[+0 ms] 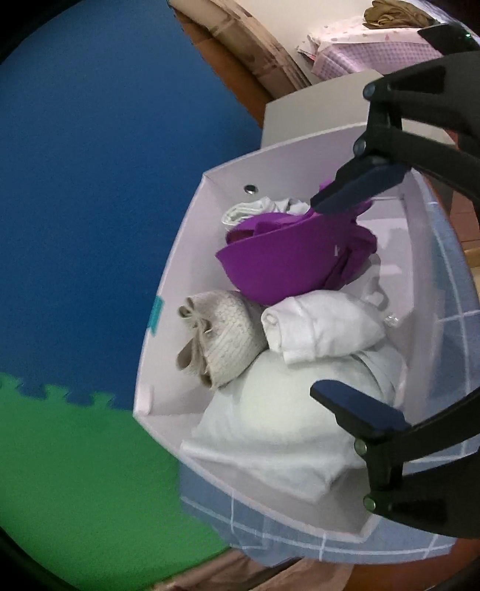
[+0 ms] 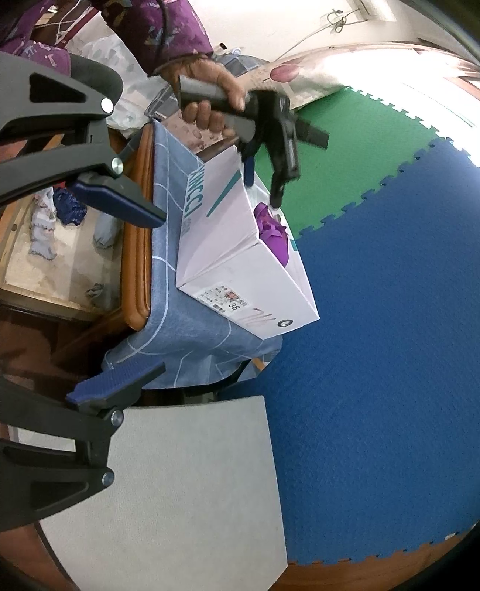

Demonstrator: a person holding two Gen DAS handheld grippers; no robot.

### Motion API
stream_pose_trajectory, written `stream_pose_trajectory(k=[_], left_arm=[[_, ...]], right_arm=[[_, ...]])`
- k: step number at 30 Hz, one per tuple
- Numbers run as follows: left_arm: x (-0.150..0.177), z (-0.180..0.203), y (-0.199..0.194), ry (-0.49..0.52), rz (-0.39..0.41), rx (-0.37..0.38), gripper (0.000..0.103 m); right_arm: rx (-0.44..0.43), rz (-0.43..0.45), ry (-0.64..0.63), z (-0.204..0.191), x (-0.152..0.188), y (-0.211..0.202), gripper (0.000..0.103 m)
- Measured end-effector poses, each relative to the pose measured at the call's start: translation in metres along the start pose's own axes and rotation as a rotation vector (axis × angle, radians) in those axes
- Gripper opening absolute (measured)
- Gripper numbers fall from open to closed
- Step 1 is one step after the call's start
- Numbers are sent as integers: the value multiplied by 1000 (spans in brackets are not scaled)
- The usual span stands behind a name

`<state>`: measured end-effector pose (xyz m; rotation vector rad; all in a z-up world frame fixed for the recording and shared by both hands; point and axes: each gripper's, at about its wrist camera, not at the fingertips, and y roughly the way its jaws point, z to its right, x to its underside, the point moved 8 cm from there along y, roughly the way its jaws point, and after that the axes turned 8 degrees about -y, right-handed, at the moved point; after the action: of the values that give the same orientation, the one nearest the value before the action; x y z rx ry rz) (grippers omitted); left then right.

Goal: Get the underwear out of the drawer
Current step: 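Withdraw the left tool from the box while lowering the right tool into the drawer, then close the right gripper on the navy floral underwear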

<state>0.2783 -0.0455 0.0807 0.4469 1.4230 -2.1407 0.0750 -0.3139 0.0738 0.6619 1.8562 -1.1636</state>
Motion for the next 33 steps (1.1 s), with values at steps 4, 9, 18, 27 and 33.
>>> stream_pose_trajectory(k=[4,9,18,27,33], left_arm=[[20,-23,-48,4,80,31,98],[54,-95,-94,-32,111,-4,99],[145,-233,-140,-111,108,-224,99],[162,-245,-165,-98,244,-238,102],[159,-248,-162,-131,237,-173,102]], right_arm=[[3,-15,-60,-11,2,2,74],[-54,-125,-177,-46,14,18,74],[-287,-560,-359,-169,100,102,74],[-302,-756,-483,-246,157,185,74],[-256,-872,-557,-258,198,228,74]])
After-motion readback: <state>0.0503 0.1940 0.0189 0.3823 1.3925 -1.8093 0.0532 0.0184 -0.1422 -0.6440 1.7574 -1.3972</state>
